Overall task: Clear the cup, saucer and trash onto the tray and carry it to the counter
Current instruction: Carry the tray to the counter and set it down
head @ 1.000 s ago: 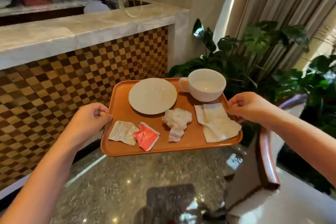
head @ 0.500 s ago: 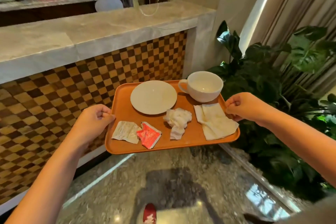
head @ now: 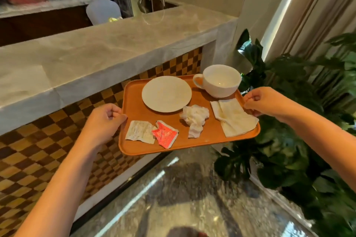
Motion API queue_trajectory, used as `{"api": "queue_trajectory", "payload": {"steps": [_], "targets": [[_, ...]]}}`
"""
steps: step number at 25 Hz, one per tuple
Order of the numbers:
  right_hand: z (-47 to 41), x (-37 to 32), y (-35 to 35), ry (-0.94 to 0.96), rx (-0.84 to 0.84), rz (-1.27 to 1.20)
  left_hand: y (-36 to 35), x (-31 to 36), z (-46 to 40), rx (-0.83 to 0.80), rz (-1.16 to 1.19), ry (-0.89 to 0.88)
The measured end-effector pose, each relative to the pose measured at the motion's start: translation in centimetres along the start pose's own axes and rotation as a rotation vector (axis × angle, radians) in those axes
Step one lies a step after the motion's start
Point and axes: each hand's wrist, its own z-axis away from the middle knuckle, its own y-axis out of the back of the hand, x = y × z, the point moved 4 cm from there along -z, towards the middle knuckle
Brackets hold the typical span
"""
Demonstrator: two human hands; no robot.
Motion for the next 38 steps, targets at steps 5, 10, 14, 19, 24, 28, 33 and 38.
{"api": "queue_trajectory", "payload": {"steps": [5,10,14,19,24,28,33,38], "targets": [[-10.5,-2.6,2.2,0.039,-0.021,0.014,-2.2,2.1,-9.2,0.035,0.012,0.002],[-21.0,-6.3,5.6,0.121,-0.053,0.020,-3.7,5.5,-17.0,0.135,0.069,0.000],[-27.9,-9.3,6.3,0.170,-0.090,0.052,-4.2,6.9,-22.7,0.163,0.104,0.019],[-37.0,-12.9,5.8,0.212,-0.139,0.104,-4.6,7.5,-31.2,0.216,0.098,0.020],[-45.2,-16.7,5.7,0.218,-0.083,0.046,-4.9,7.4,-38.4,0.239,0.121,0.041],[-50.8,-19.0,5.6,0.219,-0.095,0.062,-5.7,7.9,-43.2,0.268,0.096,0.073],[-58.2,-20.9,5.3,0.214,-0.172,0.084,-7.5,8.8,-48.6,0.322,0.031,0.099],[-65.4,-22.7,5.2,0.199,-0.217,0.137,-9.9,9.4,-52.7,0.370,-0.058,0.186]]}}
